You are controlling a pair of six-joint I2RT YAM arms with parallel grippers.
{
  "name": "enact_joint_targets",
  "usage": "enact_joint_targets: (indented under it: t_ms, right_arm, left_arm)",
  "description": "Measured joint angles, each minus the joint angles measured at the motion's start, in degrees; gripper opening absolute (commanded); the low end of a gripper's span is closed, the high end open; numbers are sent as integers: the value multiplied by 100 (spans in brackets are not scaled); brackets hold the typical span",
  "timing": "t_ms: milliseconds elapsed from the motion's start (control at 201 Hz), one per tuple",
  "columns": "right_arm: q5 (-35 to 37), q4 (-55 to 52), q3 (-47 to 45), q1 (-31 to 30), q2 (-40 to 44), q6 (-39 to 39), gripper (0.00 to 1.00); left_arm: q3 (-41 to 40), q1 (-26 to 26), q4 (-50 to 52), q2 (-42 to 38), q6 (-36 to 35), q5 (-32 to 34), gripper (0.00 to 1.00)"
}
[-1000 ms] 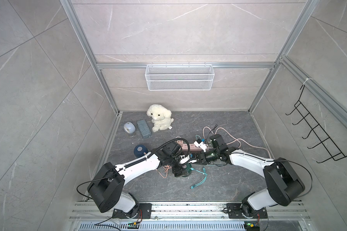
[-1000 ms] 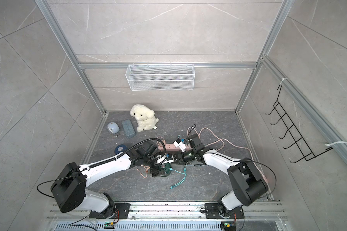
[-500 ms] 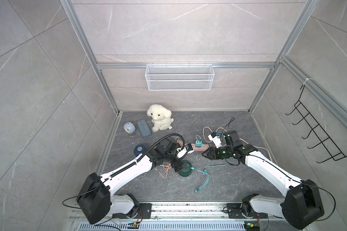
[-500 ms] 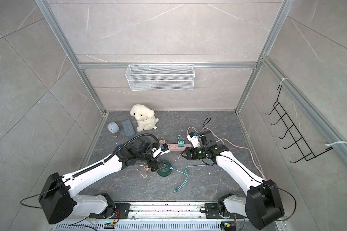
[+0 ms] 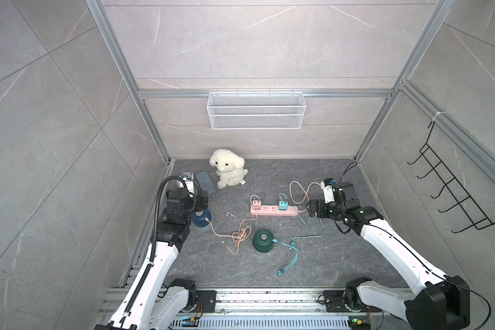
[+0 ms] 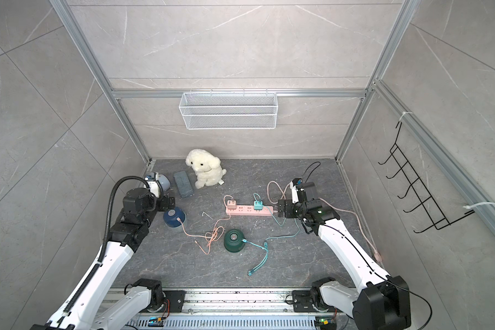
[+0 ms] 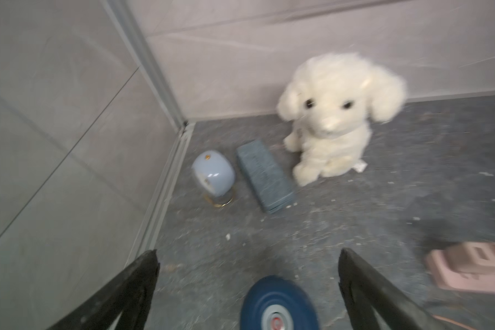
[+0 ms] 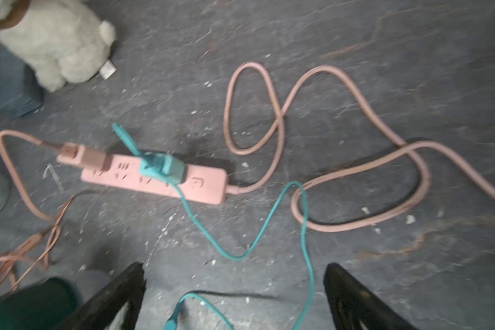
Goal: Charge the cordless meat grinders
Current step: Reset both arms
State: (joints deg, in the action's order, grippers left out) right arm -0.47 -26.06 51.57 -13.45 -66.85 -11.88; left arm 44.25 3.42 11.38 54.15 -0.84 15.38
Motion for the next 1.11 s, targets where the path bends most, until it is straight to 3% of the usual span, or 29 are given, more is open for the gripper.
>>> enact_joint_targets:
  t_ms: [120, 274, 458, 708, 922, 1111]
  right_arm:
    - [275, 435, -258, 415, 0, -59, 100]
    - [286, 667, -564, 813, -37, -144, 100]
    - [223, 918, -649, 914, -155, -184, 100]
    - [278, 1467, -1279, 1003, -125, -179, 100]
    - [339, 1989, -1480, 1054, -105, -179, 100]
    - [573, 3023, -2245, 1054, 238, -160, 100]
  left_arm:
    - [-474, -1051, -229, 573, 424, 17, 99]
    - [-868, -1379, -732, 1316, 756, 387, 99]
    - [-997, -1443, -1460, 2173, 992, -63, 99]
    - [-1567, -1445, -2750, 2413, 1086, -997, 99]
    - [-1591, -1421, -3622, 2914, 964, -1453, 99]
    - [-1851, -863, -4594, 3021, 540, -1388, 99]
